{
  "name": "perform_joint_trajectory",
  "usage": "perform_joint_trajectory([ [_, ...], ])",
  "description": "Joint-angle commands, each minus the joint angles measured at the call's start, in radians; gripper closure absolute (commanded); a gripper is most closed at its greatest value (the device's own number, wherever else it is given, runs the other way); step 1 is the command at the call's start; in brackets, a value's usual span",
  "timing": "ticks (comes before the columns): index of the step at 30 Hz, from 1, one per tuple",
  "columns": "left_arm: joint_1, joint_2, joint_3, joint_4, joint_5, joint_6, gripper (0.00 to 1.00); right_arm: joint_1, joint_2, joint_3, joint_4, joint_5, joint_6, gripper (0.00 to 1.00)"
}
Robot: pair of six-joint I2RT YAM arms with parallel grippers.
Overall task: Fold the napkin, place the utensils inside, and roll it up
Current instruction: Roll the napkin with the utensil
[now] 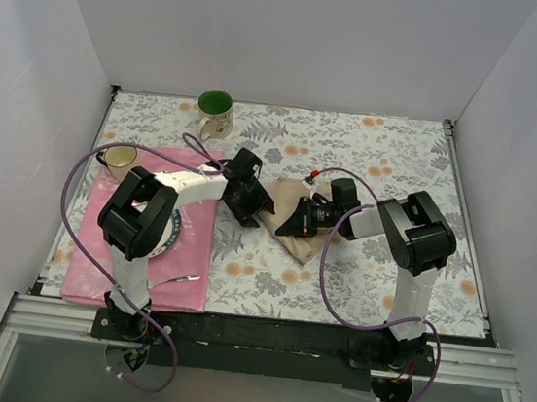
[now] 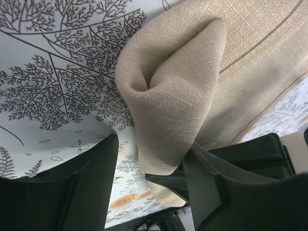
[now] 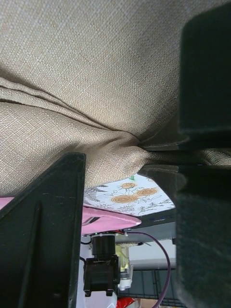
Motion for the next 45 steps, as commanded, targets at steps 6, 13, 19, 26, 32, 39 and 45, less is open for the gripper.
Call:
perform_joint_trajectory([
  [6, -0.063, 0.06, 0.095, -0.083, -0.138, -0.096, 0.48, 0.001, 0.0, 0.0, -0.2, 0.098, -0.073, 0.99],
  [13, -0.081, 0.171, 0.196, -0.203, -0.313, -0.033, 0.51, 0.003, -0.024, 0.007, -0.246, 0.142, -0.108, 0.99],
  [19, -0.084, 0.247, 0.247, -0.264, -0.375, 0.037, 0.7, 0.013, -0.044, -0.007, -0.252, 0.187, -0.126, 0.99],
  [26, -0.087, 0.261, 0.271, -0.278, -0.386, 0.062, 1.0, 0.048, -0.096, 0.034, -0.374, 0.304, -0.232, 0.9],
  [32, -0.087, 0.244, 0.25, -0.273, -0.333, 0.085, 1.0, 0.108, -0.242, 0.123, -0.6, 0.53, -0.386, 0.62],
  [39, -0.087, 0.217, 0.204, -0.255, -0.251, 0.091, 1.0, 0.248, -0.458, 0.106, -0.663, 0.826, -0.551, 0.4],
  [45, -0.081, 0.212, 0.218, -0.258, -0.225, 0.125, 1.0, 0.447, -0.54, -0.058, -0.435, 1.137, -0.672, 0.32],
])
